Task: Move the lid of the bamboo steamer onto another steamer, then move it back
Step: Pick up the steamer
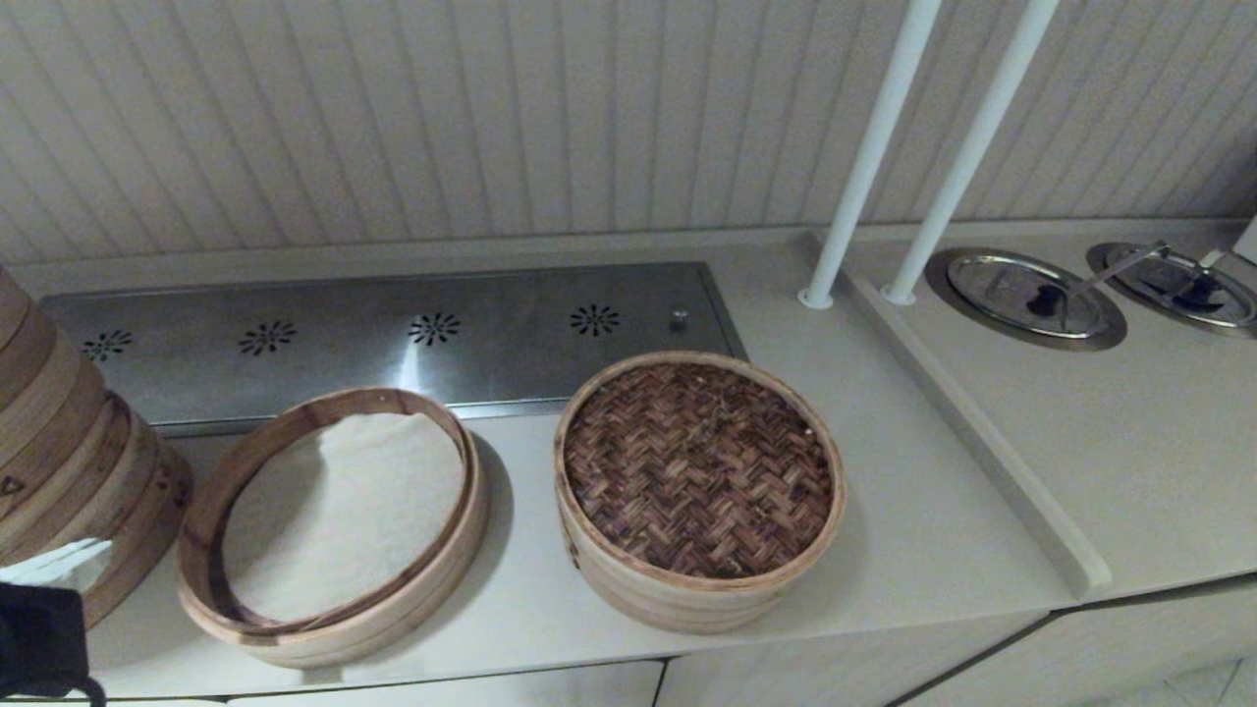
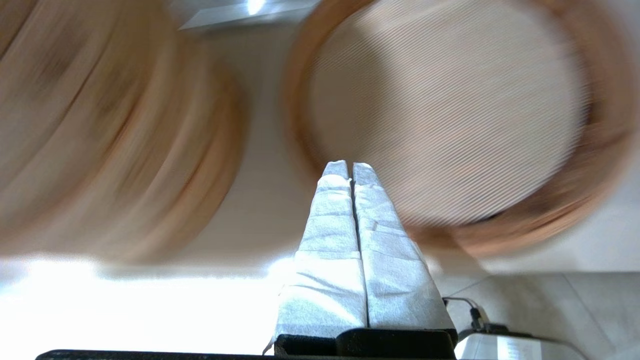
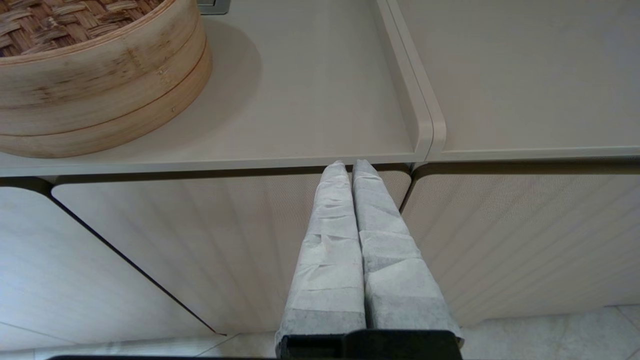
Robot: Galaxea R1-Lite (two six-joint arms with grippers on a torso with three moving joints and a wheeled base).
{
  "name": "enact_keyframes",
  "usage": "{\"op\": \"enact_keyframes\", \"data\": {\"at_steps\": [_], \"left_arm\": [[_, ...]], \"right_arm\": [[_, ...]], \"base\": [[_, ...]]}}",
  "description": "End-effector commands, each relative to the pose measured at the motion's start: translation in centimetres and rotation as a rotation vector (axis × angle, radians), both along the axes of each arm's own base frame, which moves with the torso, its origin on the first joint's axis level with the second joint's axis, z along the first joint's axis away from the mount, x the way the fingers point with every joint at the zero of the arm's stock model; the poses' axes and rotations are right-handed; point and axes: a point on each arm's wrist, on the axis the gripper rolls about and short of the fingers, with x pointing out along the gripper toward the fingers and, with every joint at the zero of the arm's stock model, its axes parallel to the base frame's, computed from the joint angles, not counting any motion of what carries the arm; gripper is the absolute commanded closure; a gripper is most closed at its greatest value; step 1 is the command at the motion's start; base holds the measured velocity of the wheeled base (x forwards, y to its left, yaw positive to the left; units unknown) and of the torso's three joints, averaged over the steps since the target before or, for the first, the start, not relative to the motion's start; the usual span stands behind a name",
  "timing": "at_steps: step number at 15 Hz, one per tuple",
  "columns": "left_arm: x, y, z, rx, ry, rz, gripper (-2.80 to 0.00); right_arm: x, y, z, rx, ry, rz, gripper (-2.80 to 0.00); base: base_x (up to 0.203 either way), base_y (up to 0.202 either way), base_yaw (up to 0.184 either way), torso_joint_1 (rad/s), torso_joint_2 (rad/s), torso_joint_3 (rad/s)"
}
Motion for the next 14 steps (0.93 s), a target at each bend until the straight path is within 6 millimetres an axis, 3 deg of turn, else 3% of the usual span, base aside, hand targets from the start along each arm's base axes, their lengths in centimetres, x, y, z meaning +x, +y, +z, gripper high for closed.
{"op": "enact_keyframes", "data": {"at_steps": [1,5,10,14], "left_arm": [[-2.6,0.8,-0.8,-0.030,-0.045,0.080,0.00],[-6.5,1.1,-4.1,-0.086,-0.018,0.127,0.00],[-9.2,0.7,-9.3,-0.143,-0.072,-0.056,0.00],[-10.2,0.6,-10.0,-0.149,-0.179,-0.111,0.00]], "right_arm": [[0.0,0.0,0.0,0.000,0.001,0.001,0.00],[0.0,0.0,0.0,0.003,0.001,0.001,0.00],[0.0,0.0,0.0,0.007,0.001,-0.001,0.00],[0.0,0.0,0.0,0.007,0.001,-0.001,0.00]], "base": [[0.000,0.000,0.000,0.000,0.00,0.000],[0.000,0.000,0.000,0.000,0.00,0.000],[0.000,0.000,0.000,0.000,0.00,0.000],[0.000,0.000,0.000,0.000,0.00,0.000]]}}
